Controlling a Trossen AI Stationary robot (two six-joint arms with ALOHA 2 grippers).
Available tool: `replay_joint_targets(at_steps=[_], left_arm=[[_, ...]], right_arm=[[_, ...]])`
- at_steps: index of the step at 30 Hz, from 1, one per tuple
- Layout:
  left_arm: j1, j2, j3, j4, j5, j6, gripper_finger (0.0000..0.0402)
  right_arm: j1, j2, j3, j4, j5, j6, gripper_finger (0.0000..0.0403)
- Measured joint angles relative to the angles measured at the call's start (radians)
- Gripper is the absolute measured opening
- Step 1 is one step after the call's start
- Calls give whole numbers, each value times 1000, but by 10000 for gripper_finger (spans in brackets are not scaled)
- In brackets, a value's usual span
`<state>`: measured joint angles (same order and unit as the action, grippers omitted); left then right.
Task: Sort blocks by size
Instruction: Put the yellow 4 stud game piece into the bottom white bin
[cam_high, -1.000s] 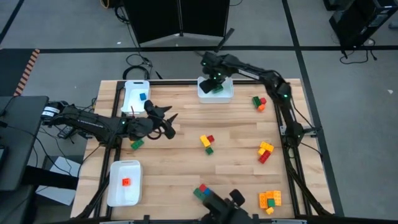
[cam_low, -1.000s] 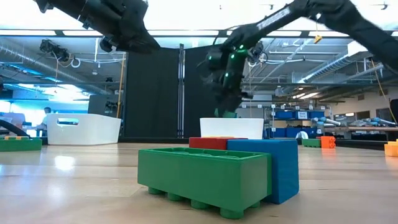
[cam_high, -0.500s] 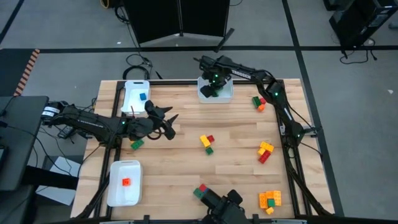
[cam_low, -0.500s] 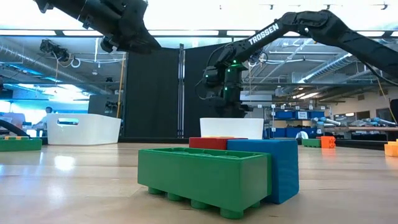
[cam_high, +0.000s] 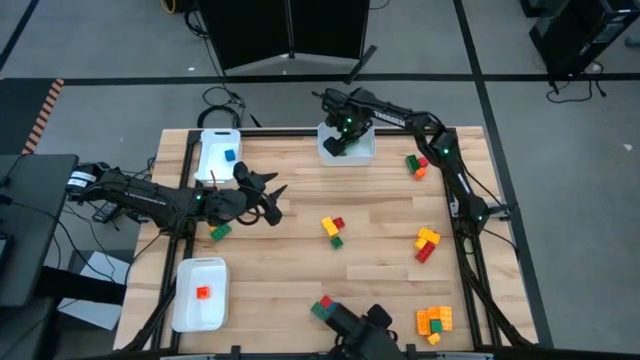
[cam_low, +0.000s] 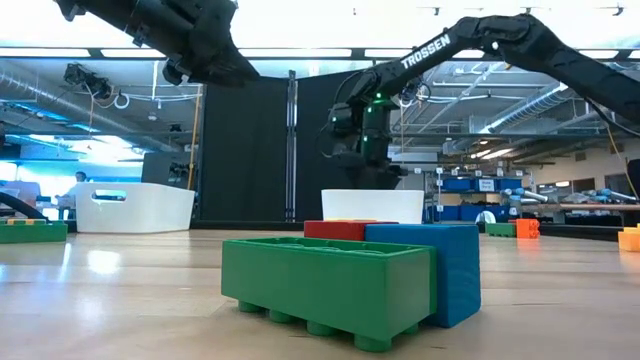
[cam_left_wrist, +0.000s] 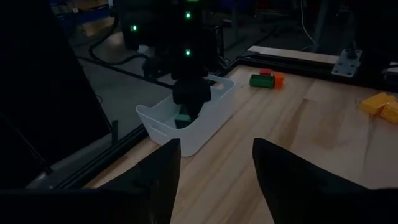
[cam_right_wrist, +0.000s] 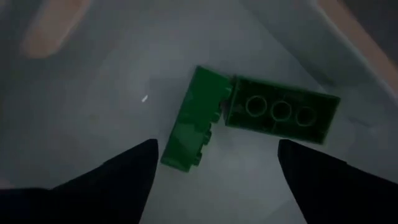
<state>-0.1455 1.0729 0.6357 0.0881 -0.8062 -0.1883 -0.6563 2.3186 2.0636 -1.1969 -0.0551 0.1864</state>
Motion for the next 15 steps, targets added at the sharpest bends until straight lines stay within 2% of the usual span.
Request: replay_joint_targets(at_steps=[6,15], left_arm=[[0,0,0,30,2,0,209],[0,0,0,41,36,0,209]], right_arm=[[0,-123,0,2,-1,-13,333],[63,-409,-8,24,32,41,309]])
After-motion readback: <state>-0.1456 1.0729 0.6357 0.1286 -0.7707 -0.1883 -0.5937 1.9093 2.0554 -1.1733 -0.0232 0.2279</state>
